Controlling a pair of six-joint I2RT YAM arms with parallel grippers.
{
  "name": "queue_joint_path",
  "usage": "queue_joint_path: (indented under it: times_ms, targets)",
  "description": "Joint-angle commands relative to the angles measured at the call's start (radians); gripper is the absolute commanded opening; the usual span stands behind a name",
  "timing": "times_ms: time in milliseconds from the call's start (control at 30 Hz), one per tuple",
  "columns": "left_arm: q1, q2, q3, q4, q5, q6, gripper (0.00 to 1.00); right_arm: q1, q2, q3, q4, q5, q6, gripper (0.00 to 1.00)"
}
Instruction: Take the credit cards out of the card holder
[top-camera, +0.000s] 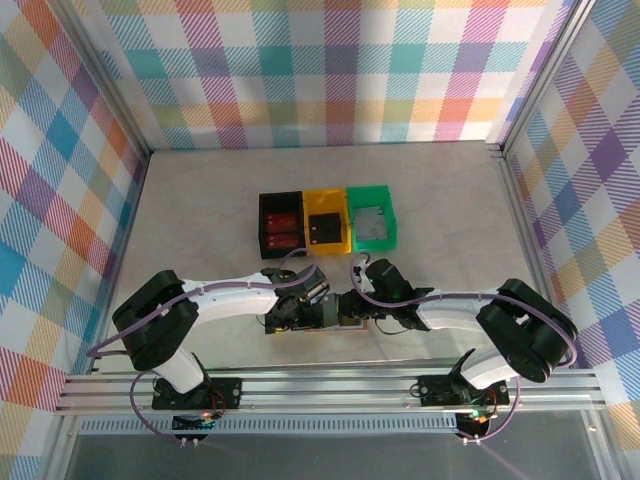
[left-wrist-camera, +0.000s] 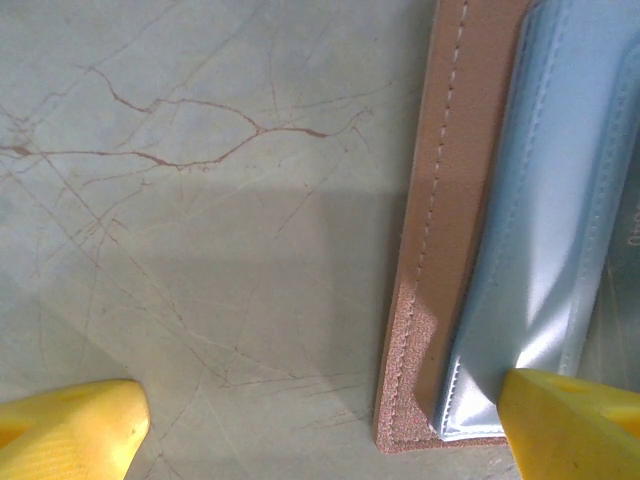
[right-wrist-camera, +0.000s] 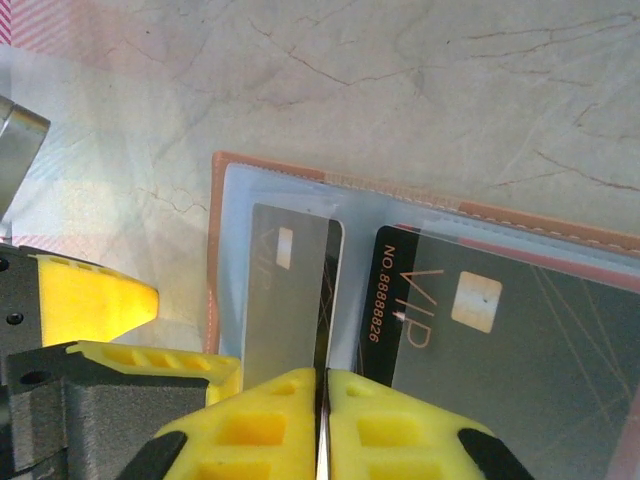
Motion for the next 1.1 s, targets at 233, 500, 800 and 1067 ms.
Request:
queue_joint_path:
  times_ms: [233,500,800,1067]
  targets:
    - [0.005,0.139,-0.087,0.155,0.105,-0.006,0.92,-0.002,-0.043,-0.018,-0.007,0.028,-0.008,0.00]
    - [0.005,0.149,-0.086,0.161,0.111,-0.006,0.92,-0.006,-0.109,-0.019,-0.091,0.090,-0.039,0.00]
    - [0.005,0.146,-0.082,0.156,0.112,-0.002,0.92,-0.060,-0.199,-0.041,-0.161,0.103,-0.064,0.00]
    - [0.030,0.104,-0.074,0.114,0.094,0.024,0.92,-0.101,-0.325,-0.059,-0.235,0.095,-0.084,0.00]
